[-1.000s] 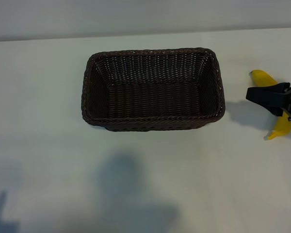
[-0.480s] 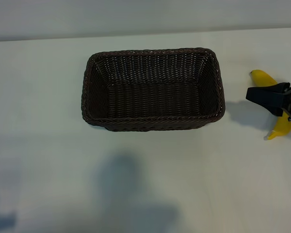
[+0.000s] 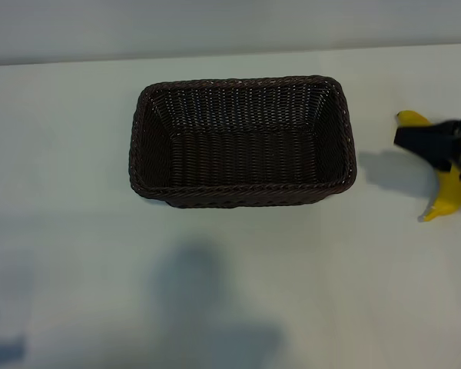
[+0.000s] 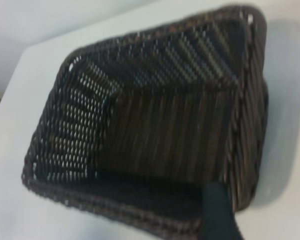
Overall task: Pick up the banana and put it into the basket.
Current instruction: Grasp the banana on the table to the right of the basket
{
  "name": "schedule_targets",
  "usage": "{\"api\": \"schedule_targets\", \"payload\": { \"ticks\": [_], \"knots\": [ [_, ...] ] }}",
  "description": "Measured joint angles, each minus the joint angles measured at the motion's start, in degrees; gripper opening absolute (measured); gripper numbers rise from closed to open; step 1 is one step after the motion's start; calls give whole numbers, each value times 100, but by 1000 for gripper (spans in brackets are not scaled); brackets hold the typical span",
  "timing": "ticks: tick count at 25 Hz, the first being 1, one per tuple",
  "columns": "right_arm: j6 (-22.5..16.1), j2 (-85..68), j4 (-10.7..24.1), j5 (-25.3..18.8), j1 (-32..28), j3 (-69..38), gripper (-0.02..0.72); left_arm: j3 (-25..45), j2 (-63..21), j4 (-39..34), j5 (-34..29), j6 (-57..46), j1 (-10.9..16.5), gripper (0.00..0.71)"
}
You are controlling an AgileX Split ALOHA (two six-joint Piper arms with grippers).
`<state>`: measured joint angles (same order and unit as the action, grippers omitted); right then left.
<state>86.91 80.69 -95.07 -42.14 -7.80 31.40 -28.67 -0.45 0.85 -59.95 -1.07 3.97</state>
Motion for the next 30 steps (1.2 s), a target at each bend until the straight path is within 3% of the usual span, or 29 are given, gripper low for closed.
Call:
{"api": "schedule_targets", "payload": {
  "ticks": [3, 6, 13, 19, 30],
  "knots": [
    [14, 0, 36, 74, 0, 319, 444, 0, 0, 0, 0, 0, 0, 450],
    [-81, 5, 341, 344, 0, 685, 444, 0, 0, 0, 0, 0, 0, 450],
    [-858, 17, 1746, 1222, 0, 1201, 444, 0, 0, 0, 0, 0, 0, 450],
    [-1574, 364, 2927, 1464, 0, 1512, 446, 0, 0, 0, 5, -18, 0, 450],
    [-2469, 1453, 4178, 1635, 0, 2044, 570, 0, 0, 0, 5, -18, 0, 449]
  ]
}}
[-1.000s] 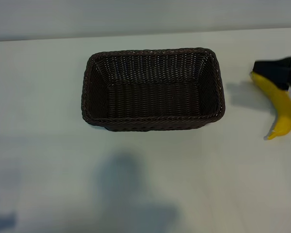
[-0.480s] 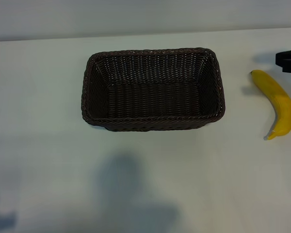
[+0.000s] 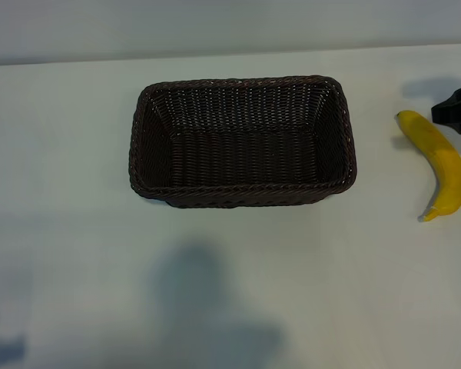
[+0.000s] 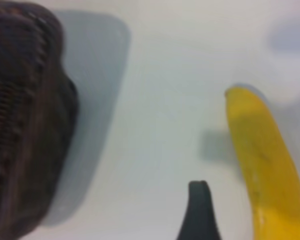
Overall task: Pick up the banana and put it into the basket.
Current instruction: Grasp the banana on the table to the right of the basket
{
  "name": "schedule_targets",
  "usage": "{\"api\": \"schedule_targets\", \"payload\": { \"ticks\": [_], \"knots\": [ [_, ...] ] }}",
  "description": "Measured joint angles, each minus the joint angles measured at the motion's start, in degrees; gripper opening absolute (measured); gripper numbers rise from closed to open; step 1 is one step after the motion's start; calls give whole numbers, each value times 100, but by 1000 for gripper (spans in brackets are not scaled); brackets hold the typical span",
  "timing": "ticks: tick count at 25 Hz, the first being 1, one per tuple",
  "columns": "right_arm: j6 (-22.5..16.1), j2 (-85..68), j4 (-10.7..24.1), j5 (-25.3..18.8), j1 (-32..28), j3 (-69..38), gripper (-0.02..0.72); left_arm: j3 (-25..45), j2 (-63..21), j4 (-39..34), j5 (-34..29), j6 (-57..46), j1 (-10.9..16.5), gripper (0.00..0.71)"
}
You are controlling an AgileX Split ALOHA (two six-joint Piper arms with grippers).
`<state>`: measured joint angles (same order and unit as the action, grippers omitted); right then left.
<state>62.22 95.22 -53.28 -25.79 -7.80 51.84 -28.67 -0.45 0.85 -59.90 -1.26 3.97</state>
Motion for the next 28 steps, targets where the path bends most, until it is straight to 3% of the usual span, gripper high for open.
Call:
{"api": "schedule_targets", "payload": {
  "ticks": [12, 22, 28],
  "knots": [
    [-505, 1007, 996, 536, 0, 175, 587, 0, 0, 0, 0, 5, 0, 449],
    [-593, 1355, 943, 560, 0, 247, 587, 0, 0, 0, 0, 10, 0, 449],
    [-588, 1542, 1087, 651, 17, 234, 587, 0, 0, 0, 0, 16, 0, 448]
  ]
}}
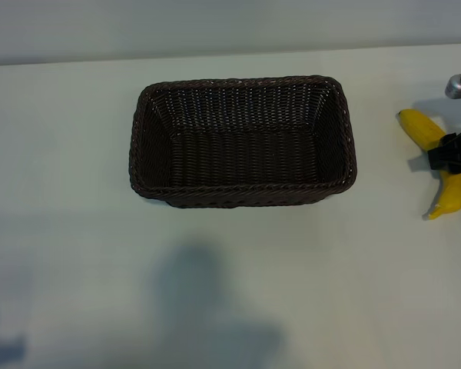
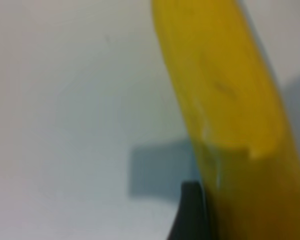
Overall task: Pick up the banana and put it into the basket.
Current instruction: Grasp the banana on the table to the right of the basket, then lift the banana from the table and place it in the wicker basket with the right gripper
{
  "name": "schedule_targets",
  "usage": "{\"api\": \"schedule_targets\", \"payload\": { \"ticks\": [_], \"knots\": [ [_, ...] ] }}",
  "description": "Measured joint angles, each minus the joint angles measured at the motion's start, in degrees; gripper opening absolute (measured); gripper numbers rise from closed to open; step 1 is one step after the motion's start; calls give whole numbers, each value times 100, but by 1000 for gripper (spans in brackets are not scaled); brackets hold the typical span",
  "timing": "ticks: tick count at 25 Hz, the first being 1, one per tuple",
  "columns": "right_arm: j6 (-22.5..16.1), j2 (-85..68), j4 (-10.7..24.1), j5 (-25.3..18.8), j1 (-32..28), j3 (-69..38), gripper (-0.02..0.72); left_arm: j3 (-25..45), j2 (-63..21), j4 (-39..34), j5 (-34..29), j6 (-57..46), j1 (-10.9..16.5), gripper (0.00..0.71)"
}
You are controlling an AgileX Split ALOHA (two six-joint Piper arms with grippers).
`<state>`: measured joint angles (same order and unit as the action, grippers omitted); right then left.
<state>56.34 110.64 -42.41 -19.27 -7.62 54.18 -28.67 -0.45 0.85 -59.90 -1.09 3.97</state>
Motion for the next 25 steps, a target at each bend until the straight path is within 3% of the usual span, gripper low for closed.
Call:
{"api": "schedule_targets", "payload": {
  "ticks": [6, 10, 25],
  "knots": [
    [0, 0, 18, 60, 175, 0, 557, 0, 0, 0, 0, 0, 0, 448],
    [0, 7, 21, 83, 277, -5, 430, 0, 0, 0, 0, 0, 0, 448],
    [-21, -221, 30, 171, 284, -16, 431, 0, 0, 0, 0, 0, 0, 448]
  ]
}}
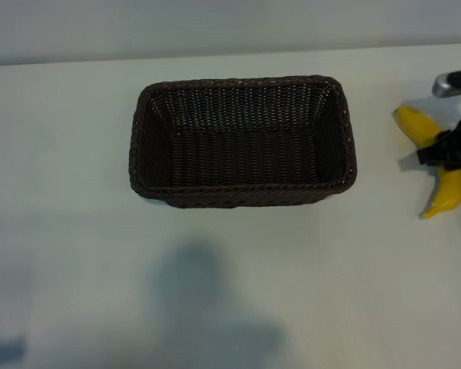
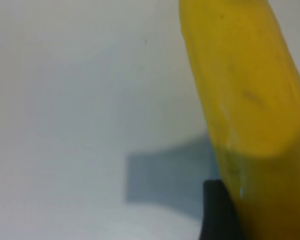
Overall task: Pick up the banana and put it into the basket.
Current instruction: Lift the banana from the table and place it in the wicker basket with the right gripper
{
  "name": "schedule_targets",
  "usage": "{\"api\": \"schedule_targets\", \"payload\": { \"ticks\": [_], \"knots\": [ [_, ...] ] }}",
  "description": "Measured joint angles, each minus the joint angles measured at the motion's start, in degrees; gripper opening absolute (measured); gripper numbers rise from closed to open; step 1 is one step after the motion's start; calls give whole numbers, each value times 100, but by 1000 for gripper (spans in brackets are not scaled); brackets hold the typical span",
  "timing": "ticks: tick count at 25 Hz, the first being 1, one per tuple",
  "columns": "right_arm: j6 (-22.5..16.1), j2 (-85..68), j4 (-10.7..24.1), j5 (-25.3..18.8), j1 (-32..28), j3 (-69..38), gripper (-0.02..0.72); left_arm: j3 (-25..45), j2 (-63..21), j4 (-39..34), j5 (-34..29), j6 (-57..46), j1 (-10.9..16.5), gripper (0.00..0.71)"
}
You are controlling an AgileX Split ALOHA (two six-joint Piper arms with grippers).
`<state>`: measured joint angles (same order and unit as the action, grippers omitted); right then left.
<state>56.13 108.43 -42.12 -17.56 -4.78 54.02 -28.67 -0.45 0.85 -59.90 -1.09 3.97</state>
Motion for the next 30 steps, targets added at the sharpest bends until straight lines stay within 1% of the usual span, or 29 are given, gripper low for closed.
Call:
{"api": "schedule_targets", "payload": {
  "ticks": [9, 15, 19, 24, 30],
  "knots": [
    [-106, -992, 0, 14, 0, 0, 431, 0, 0, 0, 0, 0, 0, 448],
    [-115, -1280, -5, 14, 0, 0, 431, 0, 0, 0, 0, -13, 0, 448],
    [-126, -1299, -173, 14, 77, 0, 431, 0, 0, 0, 0, -13, 0, 448],
    [-126, -1299, -267, 47, 531, 67, 431, 0, 0, 0, 0, -7, 0, 448],
    [-126, -1299, -289, 105, 1447, 469, 431, 0, 0, 0, 0, -3, 0, 448]
  ]
}}
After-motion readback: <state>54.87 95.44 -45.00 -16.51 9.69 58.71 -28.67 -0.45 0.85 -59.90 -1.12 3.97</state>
